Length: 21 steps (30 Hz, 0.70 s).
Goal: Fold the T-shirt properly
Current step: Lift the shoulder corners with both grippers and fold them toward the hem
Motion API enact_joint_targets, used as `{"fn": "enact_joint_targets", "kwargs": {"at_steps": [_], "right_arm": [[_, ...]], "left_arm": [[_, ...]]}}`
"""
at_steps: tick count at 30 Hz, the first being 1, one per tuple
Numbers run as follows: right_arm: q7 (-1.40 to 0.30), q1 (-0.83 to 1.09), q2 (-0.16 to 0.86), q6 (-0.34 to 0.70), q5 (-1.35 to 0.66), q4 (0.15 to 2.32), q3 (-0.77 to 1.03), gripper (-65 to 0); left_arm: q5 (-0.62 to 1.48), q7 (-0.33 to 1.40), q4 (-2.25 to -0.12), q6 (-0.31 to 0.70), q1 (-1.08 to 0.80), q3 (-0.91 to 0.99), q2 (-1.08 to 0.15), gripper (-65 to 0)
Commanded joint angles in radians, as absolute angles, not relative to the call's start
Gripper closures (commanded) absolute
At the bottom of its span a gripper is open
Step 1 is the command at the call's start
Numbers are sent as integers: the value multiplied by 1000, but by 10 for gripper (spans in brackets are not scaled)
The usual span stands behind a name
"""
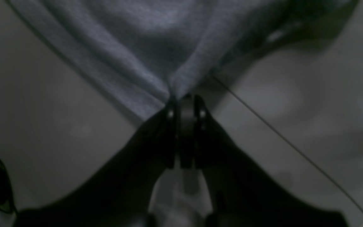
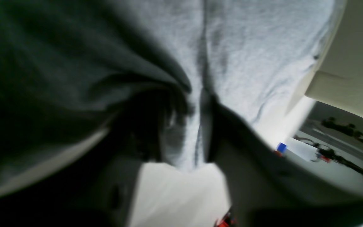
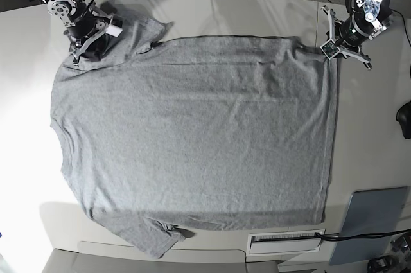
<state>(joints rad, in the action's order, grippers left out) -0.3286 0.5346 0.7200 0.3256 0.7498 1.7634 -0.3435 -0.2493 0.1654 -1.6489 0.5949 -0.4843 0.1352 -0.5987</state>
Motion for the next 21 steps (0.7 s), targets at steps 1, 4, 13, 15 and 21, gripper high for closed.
{"fn": "enact_joint_targets", "kwargs": {"at_steps": [1,4,13,15,21], "right_arm": [[-344,554,732,413,714,1741,-356,-129],[-367,554,731,413,714,1741,-356,-6],[-506,651,794,284,664,1852,-358,0],[-538,706,825,263,670,1900,-358,0],[-586,861,850,192,725,1985,-357,0]], "left_arm": [[-261,210,-1639,653,-505,126,-599,0],[-261,210,-1639,653,-504,126,-599,0],[-192,210,-1702,643,-572,127,-657,0],[-176,217,-1747,611,-620,127,-681,0],[-112,296,-1844,516,-738,137,-710,0]]}}
